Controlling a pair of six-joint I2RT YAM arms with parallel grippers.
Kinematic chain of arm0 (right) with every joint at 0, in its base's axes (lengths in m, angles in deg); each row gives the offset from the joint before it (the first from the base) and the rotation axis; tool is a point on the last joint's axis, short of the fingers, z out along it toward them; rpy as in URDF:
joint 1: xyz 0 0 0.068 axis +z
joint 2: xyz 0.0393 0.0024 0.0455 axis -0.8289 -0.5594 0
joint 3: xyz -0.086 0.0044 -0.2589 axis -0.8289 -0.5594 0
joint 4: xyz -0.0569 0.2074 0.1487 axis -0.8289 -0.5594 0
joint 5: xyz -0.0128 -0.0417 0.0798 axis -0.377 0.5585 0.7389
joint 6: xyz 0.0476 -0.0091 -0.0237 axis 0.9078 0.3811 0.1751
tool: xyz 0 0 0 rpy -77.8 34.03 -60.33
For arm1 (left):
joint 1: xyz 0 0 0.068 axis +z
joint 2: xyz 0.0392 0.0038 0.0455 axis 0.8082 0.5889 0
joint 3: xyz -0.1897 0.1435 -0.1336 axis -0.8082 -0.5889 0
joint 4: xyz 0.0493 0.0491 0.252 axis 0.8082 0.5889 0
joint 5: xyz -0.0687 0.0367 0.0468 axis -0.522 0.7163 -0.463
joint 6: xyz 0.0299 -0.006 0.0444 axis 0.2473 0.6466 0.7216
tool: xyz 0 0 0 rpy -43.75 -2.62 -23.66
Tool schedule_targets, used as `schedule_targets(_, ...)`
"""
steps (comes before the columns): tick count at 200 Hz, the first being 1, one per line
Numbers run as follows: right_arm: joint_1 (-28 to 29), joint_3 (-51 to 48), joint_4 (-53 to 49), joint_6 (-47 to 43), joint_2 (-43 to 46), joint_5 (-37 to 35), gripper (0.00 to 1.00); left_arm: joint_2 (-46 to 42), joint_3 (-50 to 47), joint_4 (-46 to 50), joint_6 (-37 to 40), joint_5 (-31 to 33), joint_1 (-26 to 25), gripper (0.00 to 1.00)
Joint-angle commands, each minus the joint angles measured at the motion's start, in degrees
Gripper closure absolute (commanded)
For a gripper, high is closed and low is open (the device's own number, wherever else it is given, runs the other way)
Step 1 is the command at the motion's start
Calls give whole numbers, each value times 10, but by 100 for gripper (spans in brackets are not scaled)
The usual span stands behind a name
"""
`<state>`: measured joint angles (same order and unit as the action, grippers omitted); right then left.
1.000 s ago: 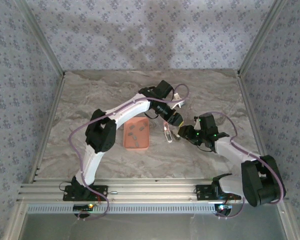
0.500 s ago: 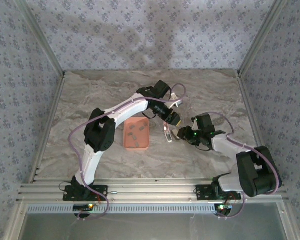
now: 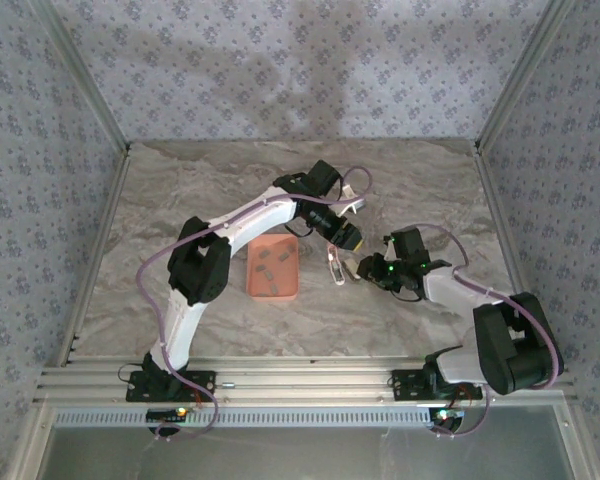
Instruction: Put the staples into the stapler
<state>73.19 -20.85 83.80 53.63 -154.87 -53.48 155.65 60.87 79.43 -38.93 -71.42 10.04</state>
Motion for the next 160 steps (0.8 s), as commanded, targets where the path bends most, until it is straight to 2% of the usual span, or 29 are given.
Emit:
schedule_targets(1, 3, -30, -51, 3, -18, -47, 74, -32, -8, -1, -3, 1, 2, 44)
schedule_targets(64, 14, -34, -84, 8, -29, -86, 80, -34, -12, -3, -3, 5, 3, 44)
schedule_targets(86, 15, -36, -82, 8, -23, -81, 79, -38, -14, -2, -2, 6, 2, 44)
schedule_targets(131, 35, 19, -124, -25, 26, -94, 64, -58, -35, -13, -15, 16, 6, 44)
schedule_targets(160, 53, 69, -166, -55, 44, -122, 58, -98, -88, -75, -48, 40, 18, 42)
